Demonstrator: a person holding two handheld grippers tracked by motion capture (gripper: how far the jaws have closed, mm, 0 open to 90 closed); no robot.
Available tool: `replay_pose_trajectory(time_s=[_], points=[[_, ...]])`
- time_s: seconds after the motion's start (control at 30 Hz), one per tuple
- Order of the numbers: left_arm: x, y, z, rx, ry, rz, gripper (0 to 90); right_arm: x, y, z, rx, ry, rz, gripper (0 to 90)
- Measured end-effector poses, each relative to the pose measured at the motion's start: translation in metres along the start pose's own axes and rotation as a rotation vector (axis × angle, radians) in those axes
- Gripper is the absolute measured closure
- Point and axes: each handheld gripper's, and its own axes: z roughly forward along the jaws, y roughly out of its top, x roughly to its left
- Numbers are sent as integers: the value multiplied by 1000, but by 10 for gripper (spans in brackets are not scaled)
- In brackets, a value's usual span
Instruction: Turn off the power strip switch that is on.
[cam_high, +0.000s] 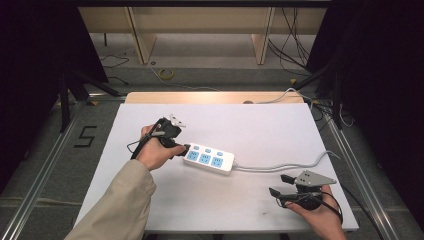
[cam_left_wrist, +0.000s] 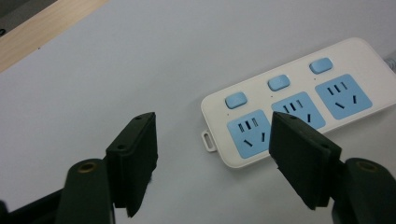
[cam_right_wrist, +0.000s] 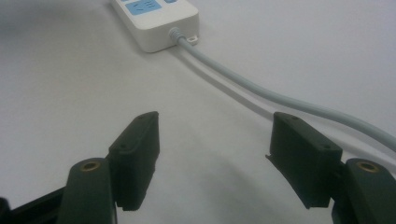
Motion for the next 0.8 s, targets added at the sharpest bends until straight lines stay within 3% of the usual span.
replay_pose_trajectory(time_s=[0.27, 0.5, 0.8], points=[[-6, -13, -4, -51, -3, 26, 273, 0, 0, 0, -4, -1, -2, 341], [-6, -27, -10, -93, -16, 15, 249, 1, 0, 0, -4, -3, -4, 340], [-5, -46, -17, -112, -29, 17, 242, 1, 0, 0, -3, -2, -5, 340]])
